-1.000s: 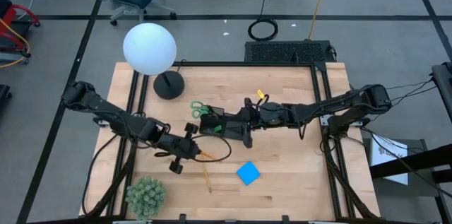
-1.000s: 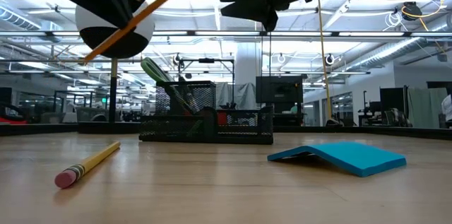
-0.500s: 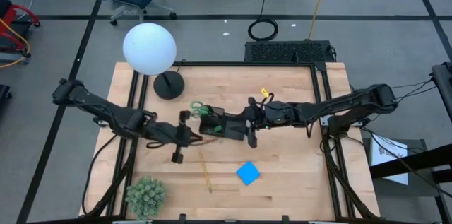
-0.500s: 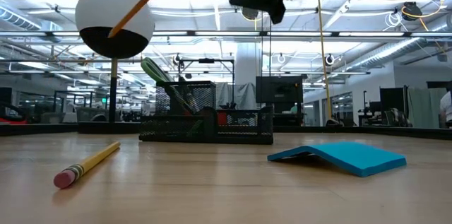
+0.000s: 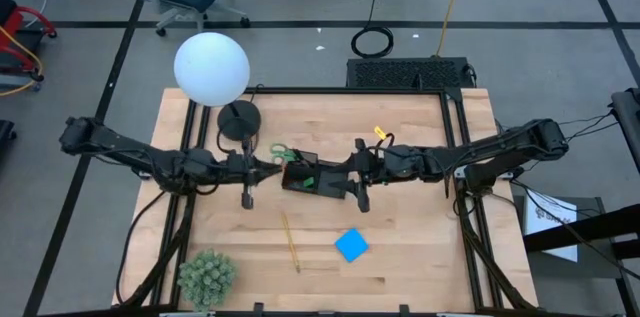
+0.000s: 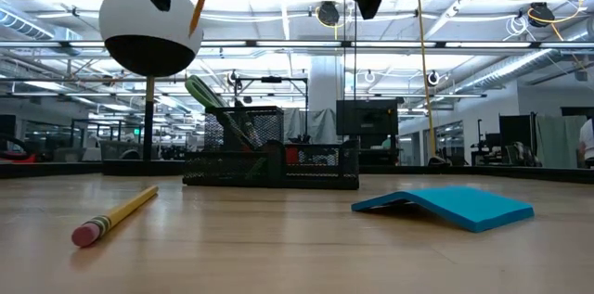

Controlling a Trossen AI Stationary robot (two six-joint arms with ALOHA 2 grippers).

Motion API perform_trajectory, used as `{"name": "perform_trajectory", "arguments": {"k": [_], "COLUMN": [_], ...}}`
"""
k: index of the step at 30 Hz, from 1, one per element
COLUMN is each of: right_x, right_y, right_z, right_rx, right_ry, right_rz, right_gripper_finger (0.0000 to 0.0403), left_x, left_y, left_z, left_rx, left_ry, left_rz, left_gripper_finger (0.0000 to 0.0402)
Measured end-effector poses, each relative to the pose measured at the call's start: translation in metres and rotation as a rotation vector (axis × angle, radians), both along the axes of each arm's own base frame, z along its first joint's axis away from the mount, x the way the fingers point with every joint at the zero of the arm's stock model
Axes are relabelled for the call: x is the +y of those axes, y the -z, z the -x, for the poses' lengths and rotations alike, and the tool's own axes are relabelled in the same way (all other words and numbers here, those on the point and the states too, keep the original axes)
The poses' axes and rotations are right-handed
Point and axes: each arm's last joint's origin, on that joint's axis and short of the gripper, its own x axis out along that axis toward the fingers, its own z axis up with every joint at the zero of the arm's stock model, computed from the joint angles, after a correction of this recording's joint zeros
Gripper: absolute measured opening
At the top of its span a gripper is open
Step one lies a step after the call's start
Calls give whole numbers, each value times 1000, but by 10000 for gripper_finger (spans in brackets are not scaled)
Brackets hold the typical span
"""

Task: Pick and place office supplies into organizer
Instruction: Put the orange pencil into the black desk organizer

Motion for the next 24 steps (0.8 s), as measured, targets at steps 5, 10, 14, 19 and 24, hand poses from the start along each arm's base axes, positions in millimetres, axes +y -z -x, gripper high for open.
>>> {"name": "perform_trajectory", "arguments": {"k": [5,10,14,19,24], "right_x": [-1,-1,-1,-1,-1], "right_y": [2,2,1,2,2], "right_z": [1,1,1,1,1], "right_rx": [-50,-58,-69,-66,-63], "right_ry": [1,1,2,21,20], "right_rz": [-4,12,18,22,22], "right_gripper_finger": [155,155,155,155,155], "left_x": [13,23,28,34,39], "left_y": [21,26,29,39,48], "left_z": [3,2,-5,-18,-27], "left_rx": [-91,-174,-214,-209,-234], "left_ry": [-63,-95,-116,-120,-132], "left_rz": [12,26,20,18,29], "left_gripper_finger": [0,0,0,0,0]}}
